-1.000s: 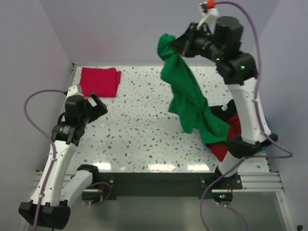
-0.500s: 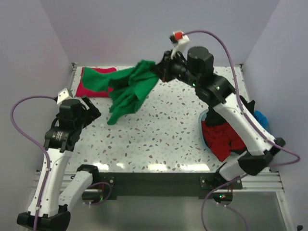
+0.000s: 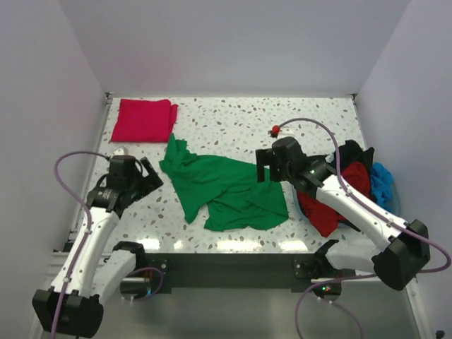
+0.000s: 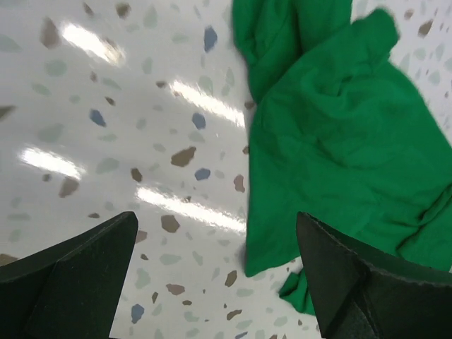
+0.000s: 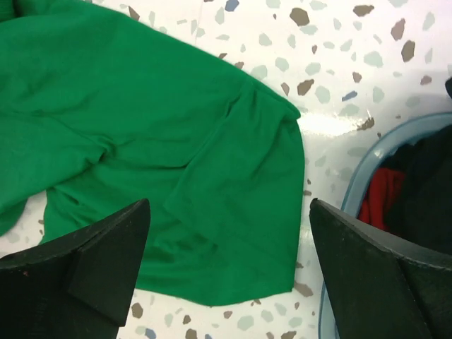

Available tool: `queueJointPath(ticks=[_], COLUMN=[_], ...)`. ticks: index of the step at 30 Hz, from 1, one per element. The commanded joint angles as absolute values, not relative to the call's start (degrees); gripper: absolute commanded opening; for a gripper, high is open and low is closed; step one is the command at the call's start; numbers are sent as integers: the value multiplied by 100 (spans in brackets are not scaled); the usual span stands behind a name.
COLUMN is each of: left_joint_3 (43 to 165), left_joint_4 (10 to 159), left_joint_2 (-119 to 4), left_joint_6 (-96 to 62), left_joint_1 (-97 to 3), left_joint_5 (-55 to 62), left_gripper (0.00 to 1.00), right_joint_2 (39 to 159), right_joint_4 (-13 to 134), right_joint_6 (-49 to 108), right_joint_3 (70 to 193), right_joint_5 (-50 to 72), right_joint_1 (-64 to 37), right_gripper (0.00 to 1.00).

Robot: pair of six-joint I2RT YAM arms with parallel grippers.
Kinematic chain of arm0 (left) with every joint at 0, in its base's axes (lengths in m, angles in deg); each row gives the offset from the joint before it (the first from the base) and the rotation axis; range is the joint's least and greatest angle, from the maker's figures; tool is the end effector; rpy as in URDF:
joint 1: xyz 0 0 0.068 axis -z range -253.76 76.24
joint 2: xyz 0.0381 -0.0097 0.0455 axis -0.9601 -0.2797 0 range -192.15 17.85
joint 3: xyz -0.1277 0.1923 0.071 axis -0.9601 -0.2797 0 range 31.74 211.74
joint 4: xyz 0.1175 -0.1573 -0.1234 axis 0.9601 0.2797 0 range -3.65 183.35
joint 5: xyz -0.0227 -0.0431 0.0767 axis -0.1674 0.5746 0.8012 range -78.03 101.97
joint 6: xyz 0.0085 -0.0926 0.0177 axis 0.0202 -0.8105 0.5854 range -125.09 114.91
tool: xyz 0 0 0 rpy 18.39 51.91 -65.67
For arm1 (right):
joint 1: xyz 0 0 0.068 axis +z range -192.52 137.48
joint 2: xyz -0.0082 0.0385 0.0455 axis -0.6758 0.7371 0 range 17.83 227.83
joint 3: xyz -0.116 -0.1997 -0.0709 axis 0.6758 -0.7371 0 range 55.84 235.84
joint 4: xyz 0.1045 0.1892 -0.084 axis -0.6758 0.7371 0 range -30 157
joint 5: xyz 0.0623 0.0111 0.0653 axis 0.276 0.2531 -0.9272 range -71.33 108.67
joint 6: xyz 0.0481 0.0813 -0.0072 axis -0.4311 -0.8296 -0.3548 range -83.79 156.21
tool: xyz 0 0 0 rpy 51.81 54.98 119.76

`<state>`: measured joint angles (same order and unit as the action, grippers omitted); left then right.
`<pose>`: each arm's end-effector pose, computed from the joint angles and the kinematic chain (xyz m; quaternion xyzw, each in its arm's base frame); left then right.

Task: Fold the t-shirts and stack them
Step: Move the tshirt to the center of the board, then flatten the tshirt out

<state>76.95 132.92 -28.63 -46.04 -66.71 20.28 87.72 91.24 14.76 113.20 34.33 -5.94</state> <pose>0.1817 -0.0100 0.2191 -0.2963 0.8826 -0.0841 0.3552 0.2341 0.1450 0.2351 -0.0669 0.9103 0.0792 0.4009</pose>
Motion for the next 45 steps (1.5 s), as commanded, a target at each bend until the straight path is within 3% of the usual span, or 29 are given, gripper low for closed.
queueJointPath(ticks=[1,8,13,19,22,23,26,27,28,36,43,45], left_joint_3=[6876,6013,5987,5934,6048,6092,6163,6180,6224,6391,6391,6382], left_joint_4=[12311,11632,11668,11167,10946,10947,10850,10824,10867,11395,11553,11562], left_joint_2=[-3093,-3786,-4297,-4701,-5008,-5079,-5316,-5395,-5431,-4642,-4350,-4376], left_joint_6=[-4745,-5799,-6142,-6336,-6336,-6336,-6336,-6292,-6222,-6116,-6107,-6125], left_joint_1=[-6646,-4795,-4669,-4361,-4159,-4098,-3983,-3983,-3983,-3983,-3983,-3983], left_joint_5=[384,695,1127,1135,1178,1179,1425,1486,1748,2445,2533,2515], left_gripper=[100,100,100,91,80,76,46,20,1,0,0,0], right_joint_2=[8305,7734,7733,7900,7996,8067,8600,8795,9058,10877,11723,11732], right_joint_4=[9347,9498,8963,8988,8883,8891,9110,9268,9426,9806,10104,10008], right_joint_6=[845,88,-53,-70,-79,-88,-105,-140,-201,-554,-799,-852], right_joint_3=[11157,10489,10199,10128,10101,10162,10468,10610,10750,11981,12422,12317], right_joint_5=[3608,3318,2922,3159,3194,3221,3554,3711,4044,4979,5242,5251], right_joint_1=[-587,-517,-429,-367,-297,-253,45,133,230,1092,1127,1127], right_gripper=[98,99,99,98,99,99,99,99,99,94,67,64])
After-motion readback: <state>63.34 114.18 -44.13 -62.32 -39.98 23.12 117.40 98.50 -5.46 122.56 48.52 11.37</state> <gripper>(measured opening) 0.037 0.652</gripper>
